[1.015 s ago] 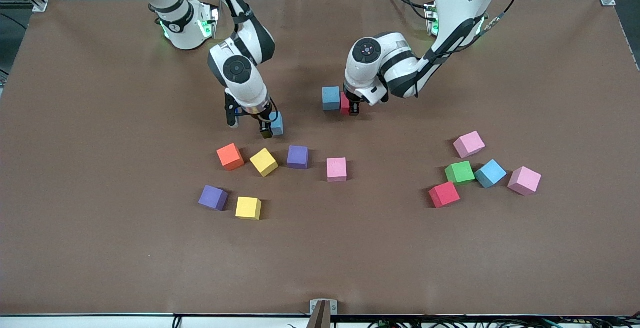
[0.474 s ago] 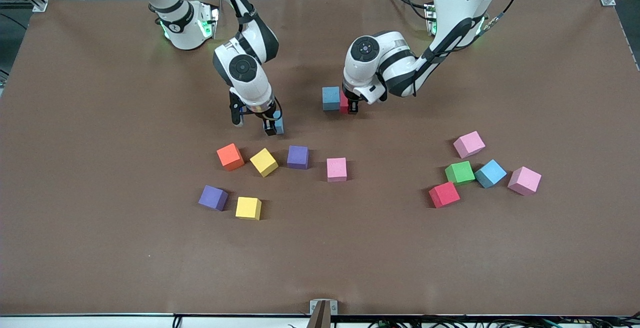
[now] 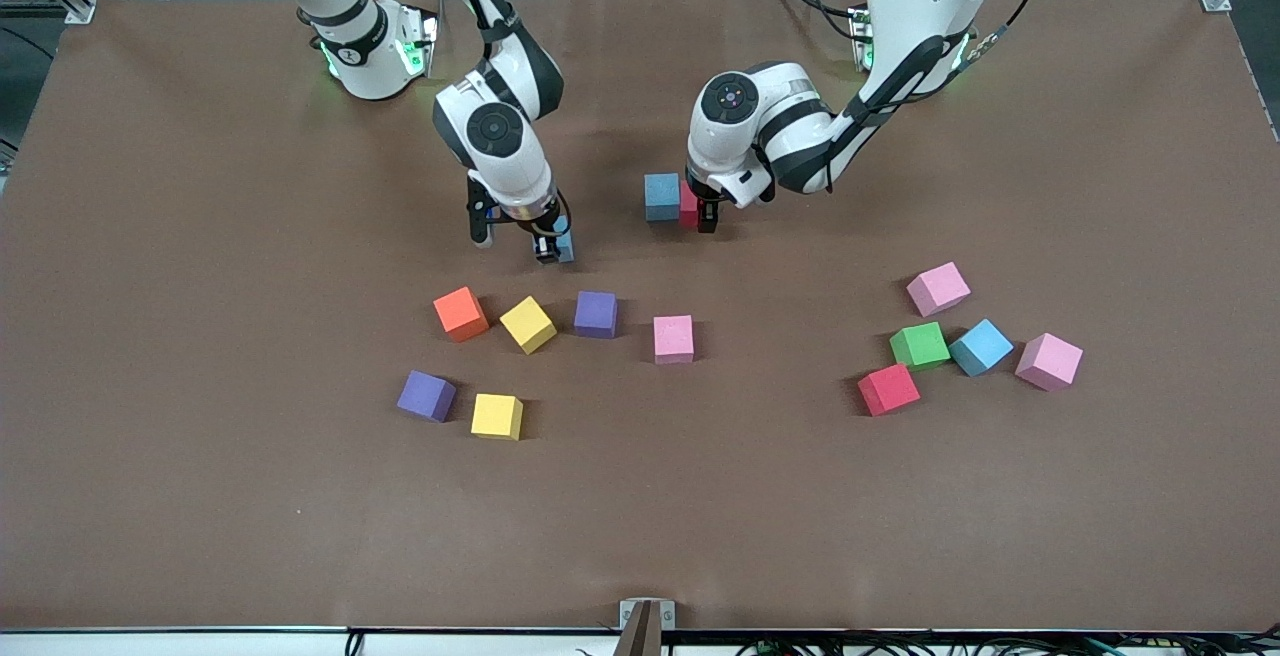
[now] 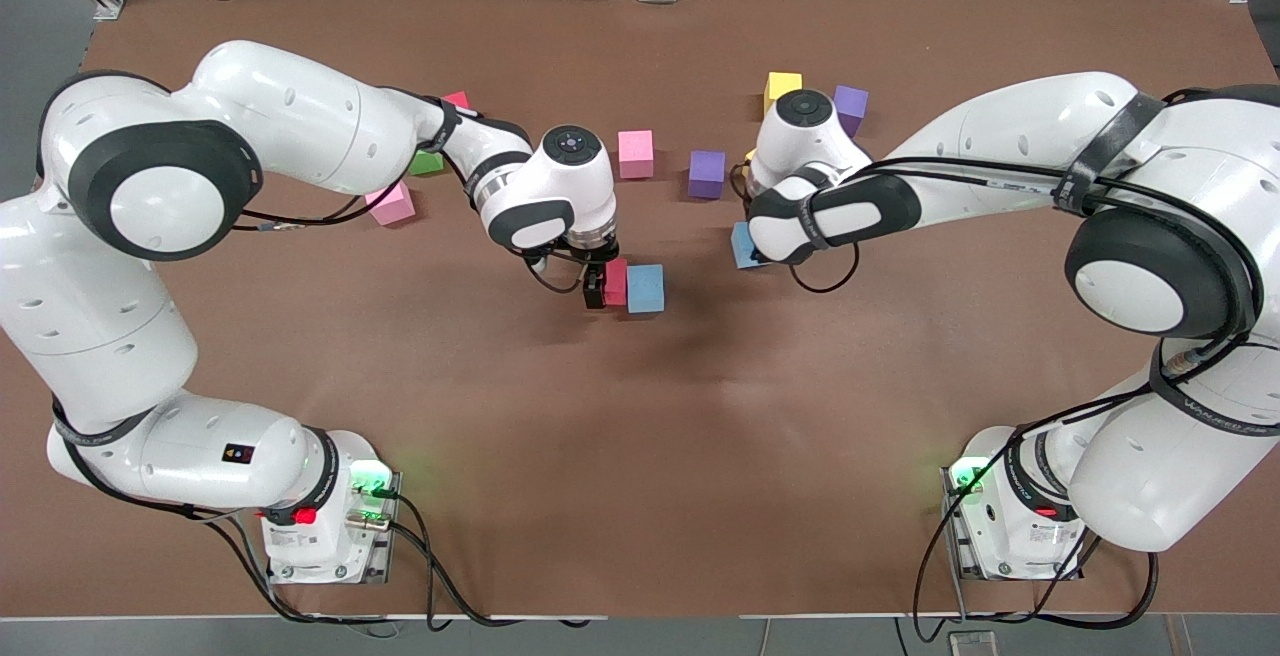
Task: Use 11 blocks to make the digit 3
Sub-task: 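Grasp the second light blue cube with the right gripper, then place the blue cube in the row while the left gripper reaches pink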
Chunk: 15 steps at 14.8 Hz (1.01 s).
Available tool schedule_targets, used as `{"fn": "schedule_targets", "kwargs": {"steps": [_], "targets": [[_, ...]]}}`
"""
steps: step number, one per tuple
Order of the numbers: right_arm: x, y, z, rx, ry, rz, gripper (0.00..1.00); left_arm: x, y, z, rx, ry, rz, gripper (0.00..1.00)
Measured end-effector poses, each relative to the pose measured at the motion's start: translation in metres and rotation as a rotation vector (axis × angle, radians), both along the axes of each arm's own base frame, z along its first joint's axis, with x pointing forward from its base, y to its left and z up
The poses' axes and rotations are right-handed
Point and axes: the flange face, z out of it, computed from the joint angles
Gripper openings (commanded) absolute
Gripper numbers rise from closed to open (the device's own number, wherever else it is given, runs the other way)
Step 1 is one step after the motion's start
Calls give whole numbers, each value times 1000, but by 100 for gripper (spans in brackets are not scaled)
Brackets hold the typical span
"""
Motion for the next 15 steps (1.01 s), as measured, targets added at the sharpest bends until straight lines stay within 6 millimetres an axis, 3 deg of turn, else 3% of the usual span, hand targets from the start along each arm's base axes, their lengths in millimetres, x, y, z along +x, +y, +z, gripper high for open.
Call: {"fn": "schedule_targets", "kwargs": {"steps": [5,11,13,15], "targets": [[-21,43,15,29,-22,-25,0,-1,1,13,40,-18,-15,100],[-55,73,14,23,-11,-33,0,-10,-4,32,74,-43,-50,100],[-63,78,10,17,-6,-38,0,-4,0,40,90,-58,-43,100],[-66,81,7,13,-3,-38,0,15,11,52,92,-83,-44,100]]}}
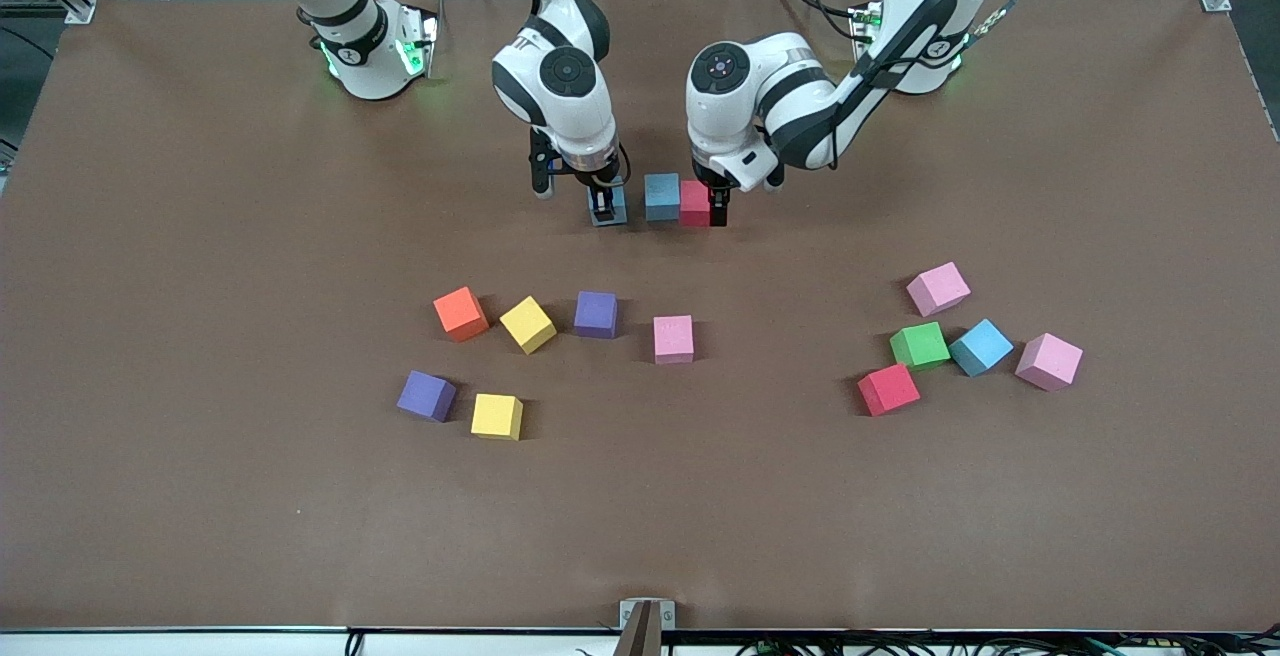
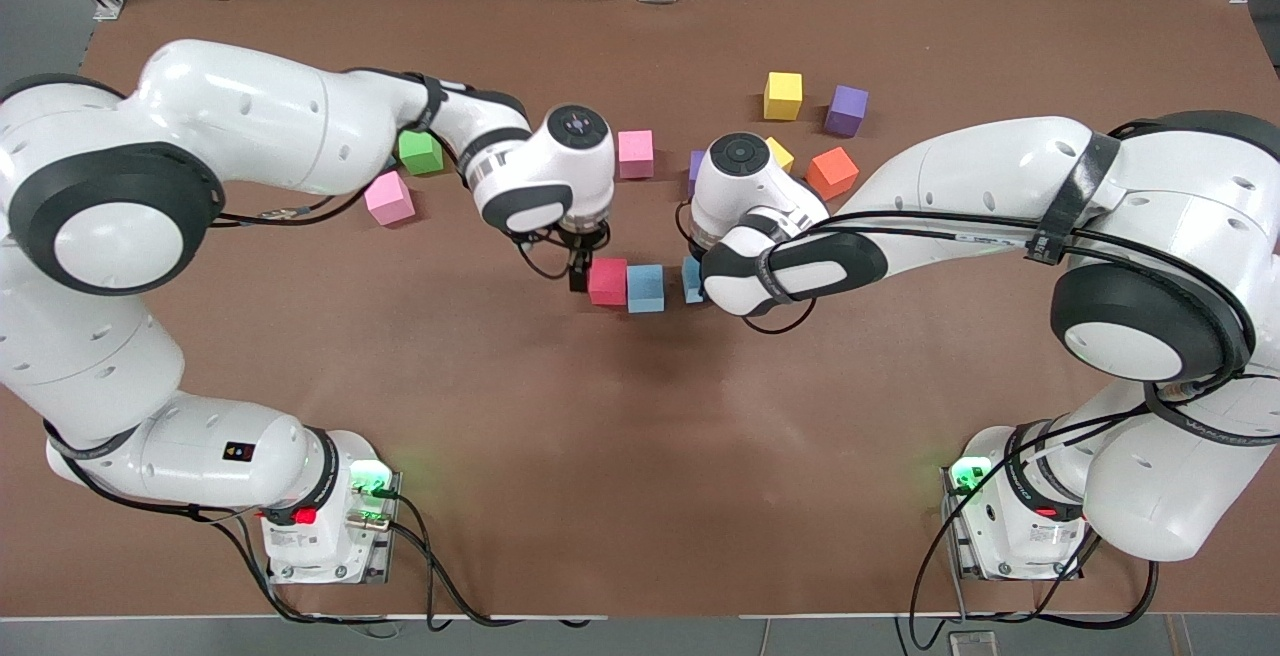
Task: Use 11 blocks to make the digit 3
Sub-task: 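Place the blue cube in the row while the left gripper reaches pink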
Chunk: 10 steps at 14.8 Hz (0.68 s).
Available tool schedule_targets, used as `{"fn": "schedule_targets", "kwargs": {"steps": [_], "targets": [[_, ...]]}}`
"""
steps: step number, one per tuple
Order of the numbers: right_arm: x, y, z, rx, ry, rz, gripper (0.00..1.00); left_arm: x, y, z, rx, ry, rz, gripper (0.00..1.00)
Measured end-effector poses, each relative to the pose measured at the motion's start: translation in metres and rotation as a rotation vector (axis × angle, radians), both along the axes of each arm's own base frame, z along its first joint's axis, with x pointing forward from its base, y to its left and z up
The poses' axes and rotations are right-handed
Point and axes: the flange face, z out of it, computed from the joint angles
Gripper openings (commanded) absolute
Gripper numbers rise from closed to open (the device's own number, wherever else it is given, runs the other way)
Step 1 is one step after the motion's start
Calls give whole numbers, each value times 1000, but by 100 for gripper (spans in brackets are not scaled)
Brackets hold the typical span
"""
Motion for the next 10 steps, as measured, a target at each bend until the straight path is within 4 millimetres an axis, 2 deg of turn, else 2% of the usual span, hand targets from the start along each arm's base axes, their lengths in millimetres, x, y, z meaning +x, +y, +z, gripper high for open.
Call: {"fn": "schedule_targets", "kwargs": {"steps": [3,7,10], "targets": [[3,9,-4,-38,36,0,0,48,26,25,-17,-39,-51,100],[10,20,-10,-61,57,-8,0,133,79,67,-13,-74,-114,100],[10,22,-9,-61,57,-12,0,177,116,84,-22,-85,-203,100]]}}
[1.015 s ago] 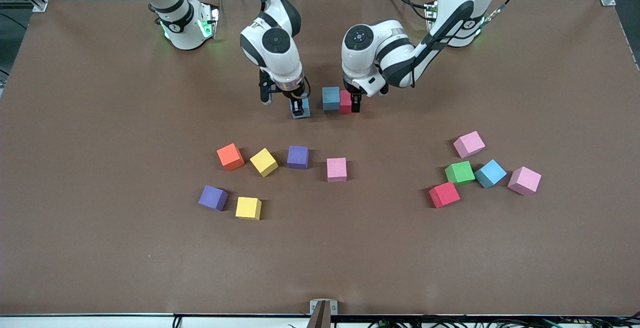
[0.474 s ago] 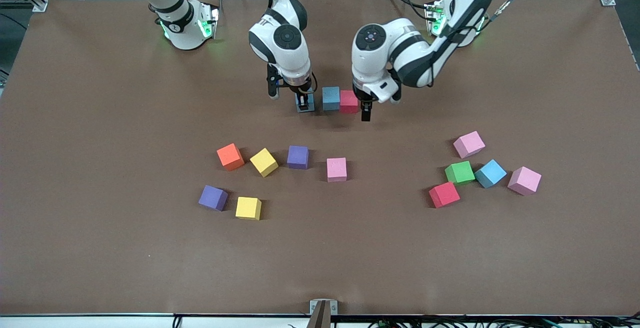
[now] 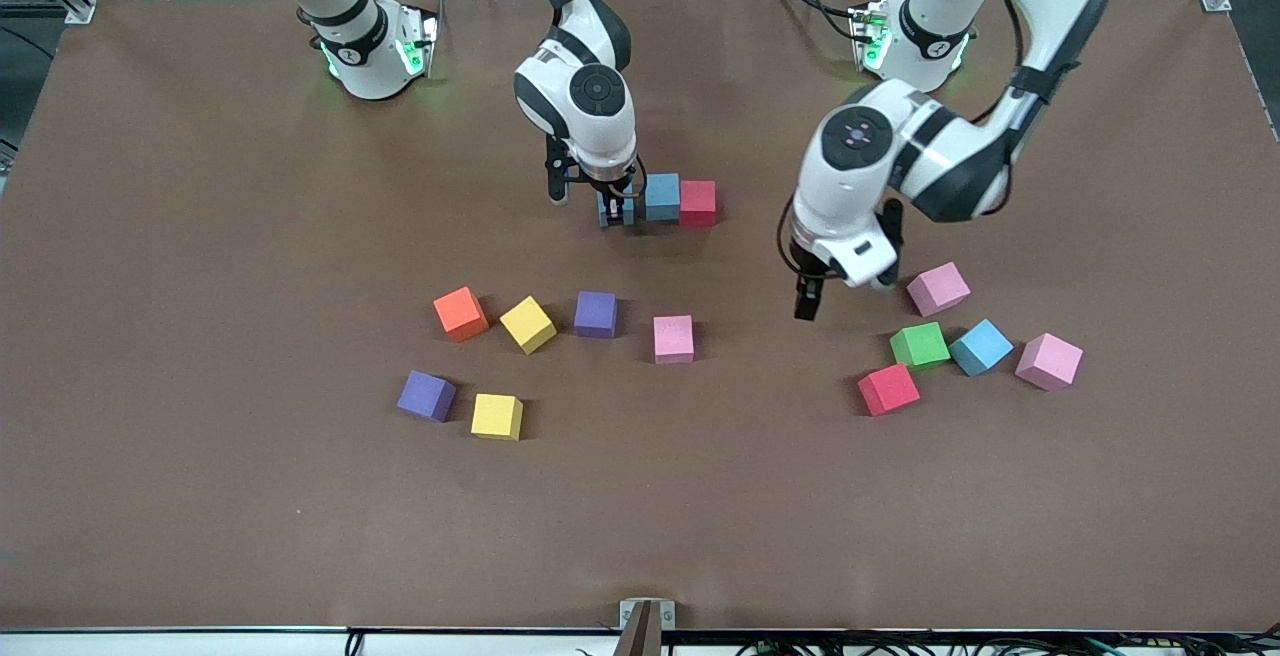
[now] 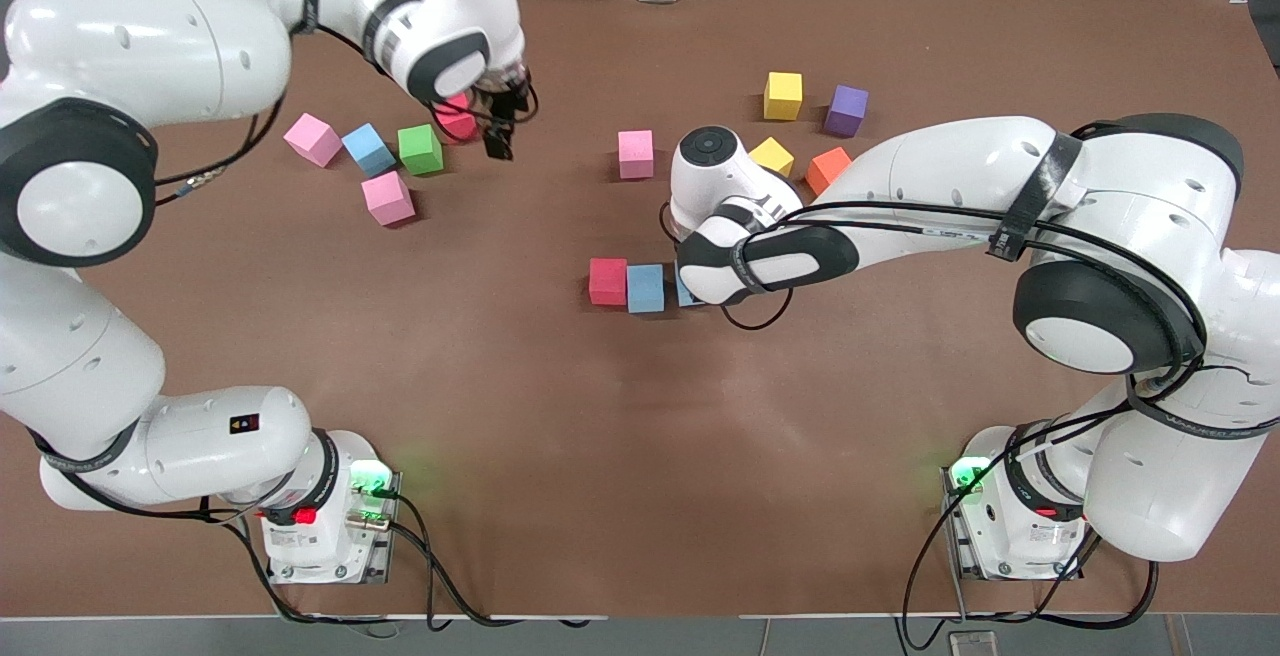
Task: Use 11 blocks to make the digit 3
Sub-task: 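Place the blue cube in the row while the left gripper reaches pink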
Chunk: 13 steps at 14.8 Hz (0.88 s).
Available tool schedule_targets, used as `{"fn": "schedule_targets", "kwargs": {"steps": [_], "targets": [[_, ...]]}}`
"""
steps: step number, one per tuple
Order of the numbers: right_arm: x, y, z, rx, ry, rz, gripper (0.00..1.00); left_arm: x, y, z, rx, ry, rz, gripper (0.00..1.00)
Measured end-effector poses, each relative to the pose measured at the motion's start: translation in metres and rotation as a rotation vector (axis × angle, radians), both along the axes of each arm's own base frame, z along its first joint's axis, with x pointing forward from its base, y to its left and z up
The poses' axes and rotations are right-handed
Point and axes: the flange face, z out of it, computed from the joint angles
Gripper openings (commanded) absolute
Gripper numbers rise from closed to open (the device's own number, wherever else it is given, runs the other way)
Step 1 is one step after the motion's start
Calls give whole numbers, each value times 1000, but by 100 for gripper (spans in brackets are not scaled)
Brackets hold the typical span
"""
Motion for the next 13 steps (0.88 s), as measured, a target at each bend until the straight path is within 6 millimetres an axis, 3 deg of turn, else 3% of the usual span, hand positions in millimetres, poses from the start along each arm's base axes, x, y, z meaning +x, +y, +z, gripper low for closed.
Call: {"fn": "schedule_targets", "kwargs": {"steps": [3,8,13], "targets": [[-1,1,0,0,0,-4,0,35,26,0,-9,-4,-78,100],[-3,3,1,2,-4,-31,0,91,50,-5,54,3,-211,100],[-3,4,1,3,-6,-38,0,115,67,-30,55,48,-394,100]]}}
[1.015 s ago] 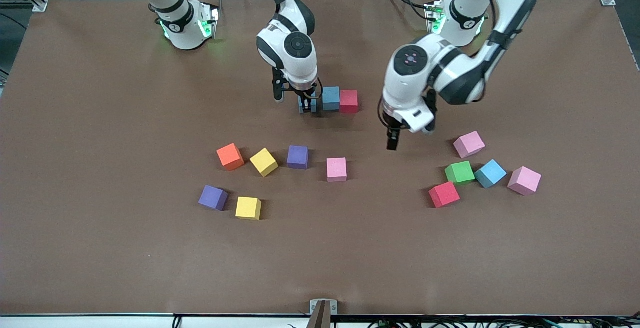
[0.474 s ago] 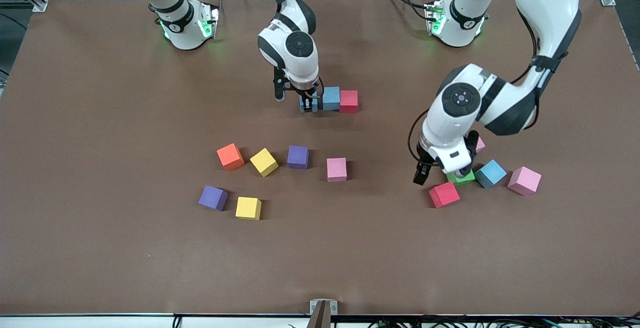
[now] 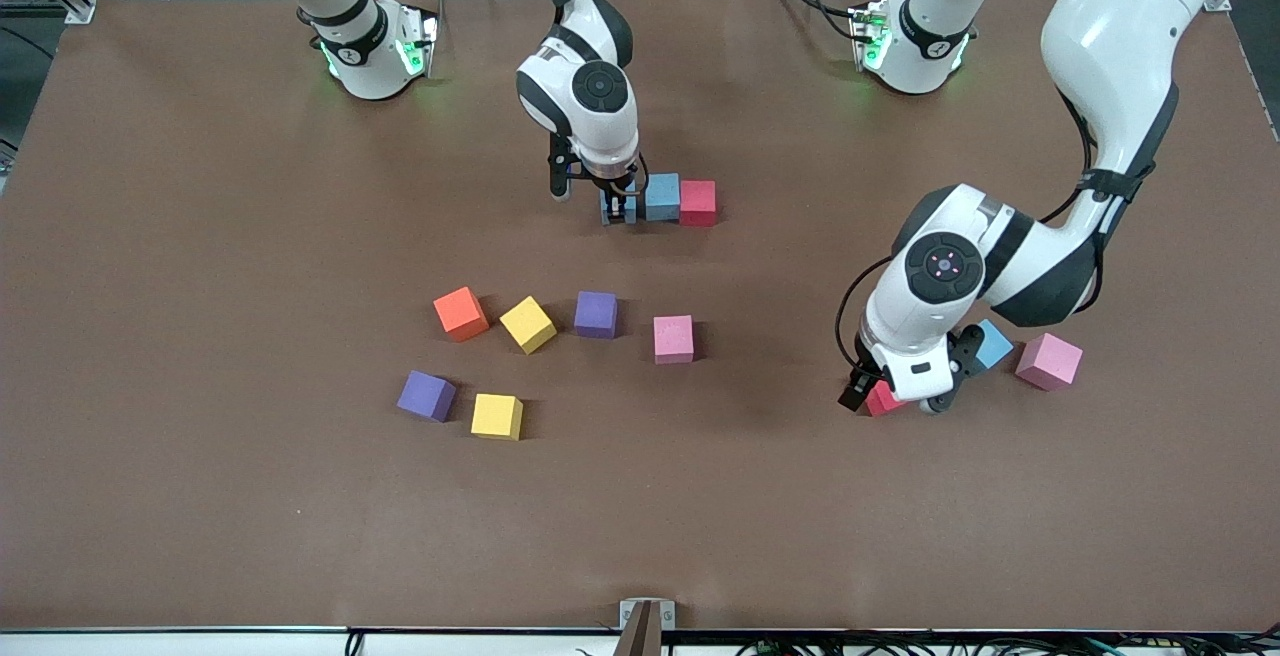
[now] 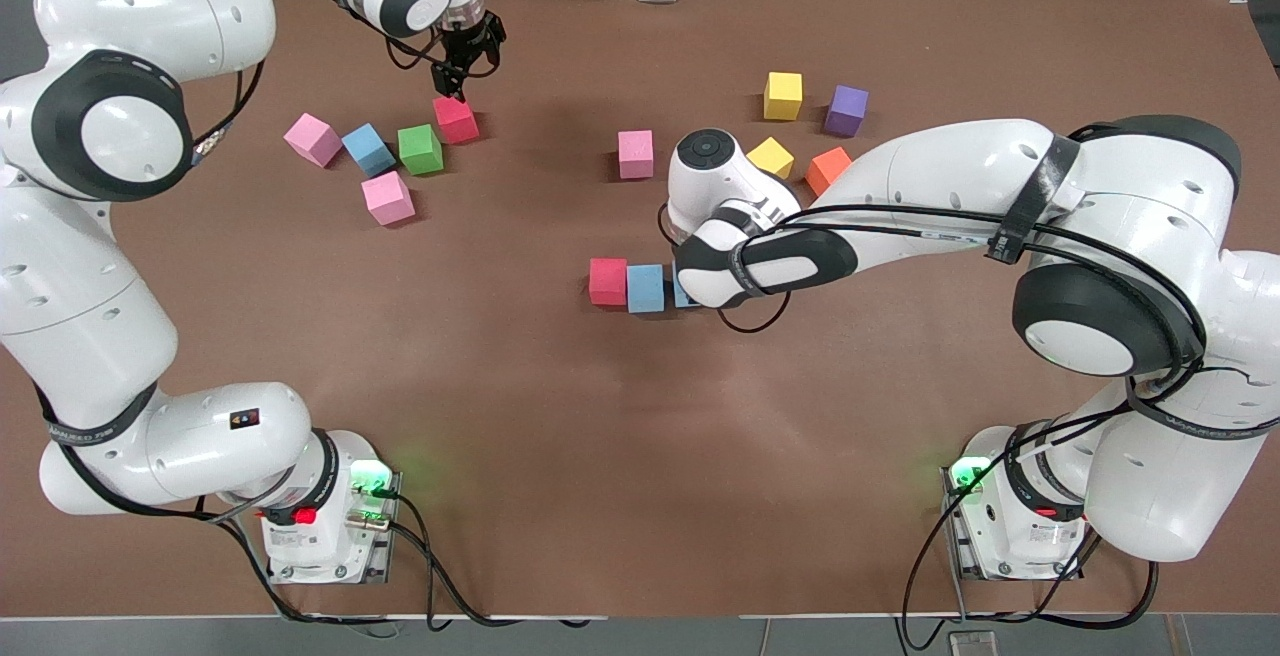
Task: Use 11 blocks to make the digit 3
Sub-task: 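Place the blue cube in the row while the left gripper reaches pink, then grasp the pink cube with the left gripper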
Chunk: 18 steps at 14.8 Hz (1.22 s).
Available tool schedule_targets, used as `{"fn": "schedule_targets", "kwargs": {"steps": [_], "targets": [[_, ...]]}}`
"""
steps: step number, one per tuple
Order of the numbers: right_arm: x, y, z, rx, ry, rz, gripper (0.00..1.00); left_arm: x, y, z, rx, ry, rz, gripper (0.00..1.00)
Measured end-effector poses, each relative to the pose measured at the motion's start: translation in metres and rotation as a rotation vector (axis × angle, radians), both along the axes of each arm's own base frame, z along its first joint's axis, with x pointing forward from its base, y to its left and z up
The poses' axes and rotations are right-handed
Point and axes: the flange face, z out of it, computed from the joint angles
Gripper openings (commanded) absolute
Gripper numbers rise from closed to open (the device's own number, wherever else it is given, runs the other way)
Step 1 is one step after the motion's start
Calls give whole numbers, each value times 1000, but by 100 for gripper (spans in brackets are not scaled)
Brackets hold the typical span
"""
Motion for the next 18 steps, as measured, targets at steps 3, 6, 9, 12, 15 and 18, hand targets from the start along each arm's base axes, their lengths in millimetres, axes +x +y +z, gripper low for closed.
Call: {"fn": "schedule_targets", "kwargs": {"steps": [3,6,9,12,15,18], "targets": [[1,1,1,9,-8,-7,0,6,16,-18,15,32,-108,100],[1,1,2,13,-11,-13,0,11,28,-24,50,54,-365,100],[2,2,2,19,-17,-14,0,16,41,-28,70,74,-555,100],[0,4,3,21,-18,-12,0,23,56,-35,61,53,-570,100],[0,4,3,22,-19,-12,0,29,70,-47,40,47,-548,100],[-2,6,3,22,-19,-13,0,35,75,-54,6,20,-521,100]]}}
